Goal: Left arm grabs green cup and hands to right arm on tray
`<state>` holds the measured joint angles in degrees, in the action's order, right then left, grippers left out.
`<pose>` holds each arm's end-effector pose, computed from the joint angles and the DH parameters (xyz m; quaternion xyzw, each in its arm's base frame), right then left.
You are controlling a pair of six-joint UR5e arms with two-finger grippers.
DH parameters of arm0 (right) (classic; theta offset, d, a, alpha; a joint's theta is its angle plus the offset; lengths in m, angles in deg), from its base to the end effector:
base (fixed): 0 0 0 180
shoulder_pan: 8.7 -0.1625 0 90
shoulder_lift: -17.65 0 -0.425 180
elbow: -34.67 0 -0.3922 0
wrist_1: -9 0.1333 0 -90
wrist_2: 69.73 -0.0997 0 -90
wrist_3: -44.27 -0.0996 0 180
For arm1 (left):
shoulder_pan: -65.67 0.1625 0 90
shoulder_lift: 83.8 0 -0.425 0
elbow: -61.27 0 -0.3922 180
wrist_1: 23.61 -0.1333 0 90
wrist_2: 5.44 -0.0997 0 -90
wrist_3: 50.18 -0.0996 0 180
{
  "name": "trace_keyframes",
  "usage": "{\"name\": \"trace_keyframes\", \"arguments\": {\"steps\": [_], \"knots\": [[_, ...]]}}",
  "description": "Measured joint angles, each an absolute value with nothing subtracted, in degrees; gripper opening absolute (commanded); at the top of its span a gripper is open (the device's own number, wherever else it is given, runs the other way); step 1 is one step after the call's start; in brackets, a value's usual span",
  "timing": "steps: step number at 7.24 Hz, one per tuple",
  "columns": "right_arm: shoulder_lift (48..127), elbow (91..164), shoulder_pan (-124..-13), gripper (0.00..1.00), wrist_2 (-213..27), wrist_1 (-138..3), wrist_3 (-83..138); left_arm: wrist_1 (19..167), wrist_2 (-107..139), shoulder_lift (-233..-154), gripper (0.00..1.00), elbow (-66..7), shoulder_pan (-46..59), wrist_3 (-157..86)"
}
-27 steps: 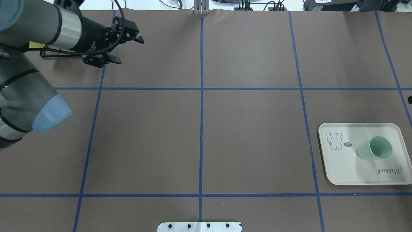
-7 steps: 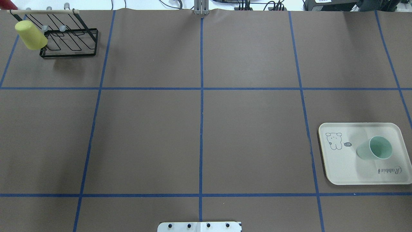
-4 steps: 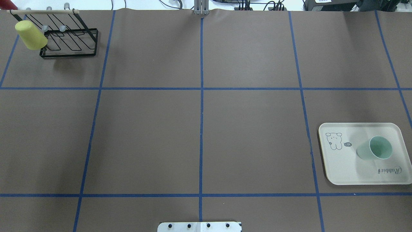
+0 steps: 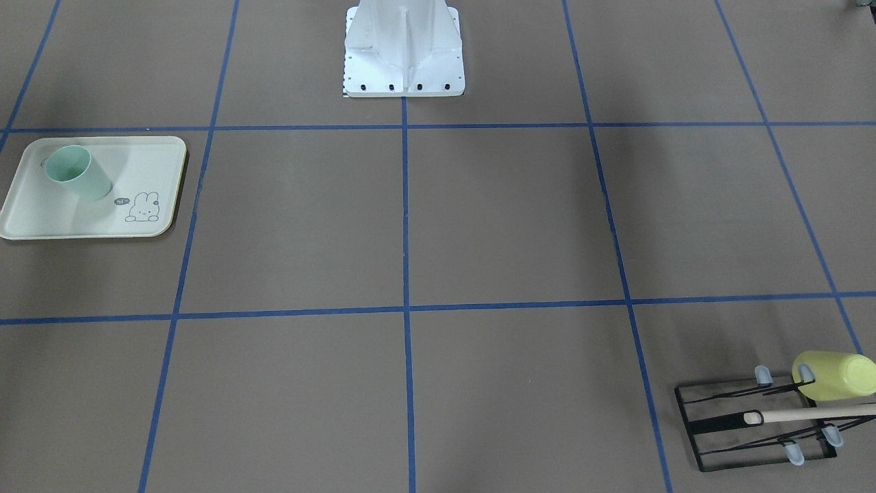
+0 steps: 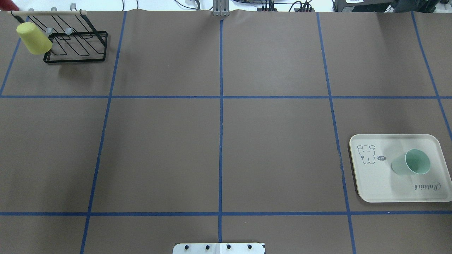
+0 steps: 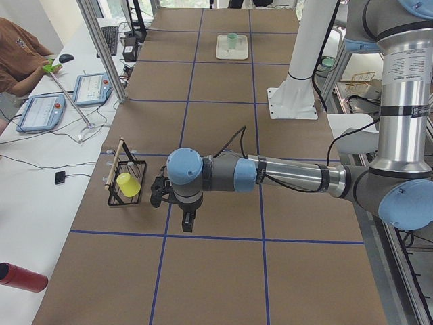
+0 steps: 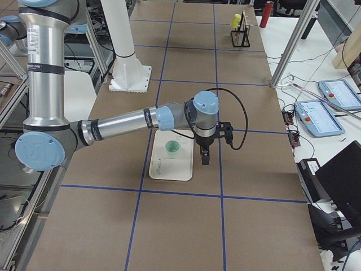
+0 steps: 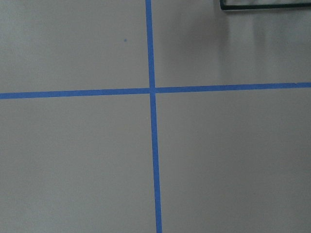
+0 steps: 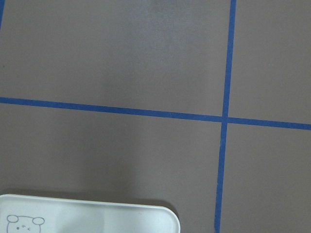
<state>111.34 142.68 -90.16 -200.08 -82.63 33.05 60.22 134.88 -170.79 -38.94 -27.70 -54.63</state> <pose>-0.0012 -0.4716 0.5418 0.0434 -0.3555 -0.0163 0.9335 -0.0840 -0.4635 0.5996 0.0371 0.4236 0.0124 0.9050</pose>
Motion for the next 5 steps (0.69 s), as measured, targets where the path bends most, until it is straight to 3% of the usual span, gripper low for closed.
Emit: {"name": "trace_keyframes", "arguments": {"steps": [5], "knots": [[111.83, 142.59, -90.18, 1.0, -200.35, -82.15, 33.18, 60.07, 133.55, -170.3, 1.0, -39.7, -27.4, -54.48]]}}
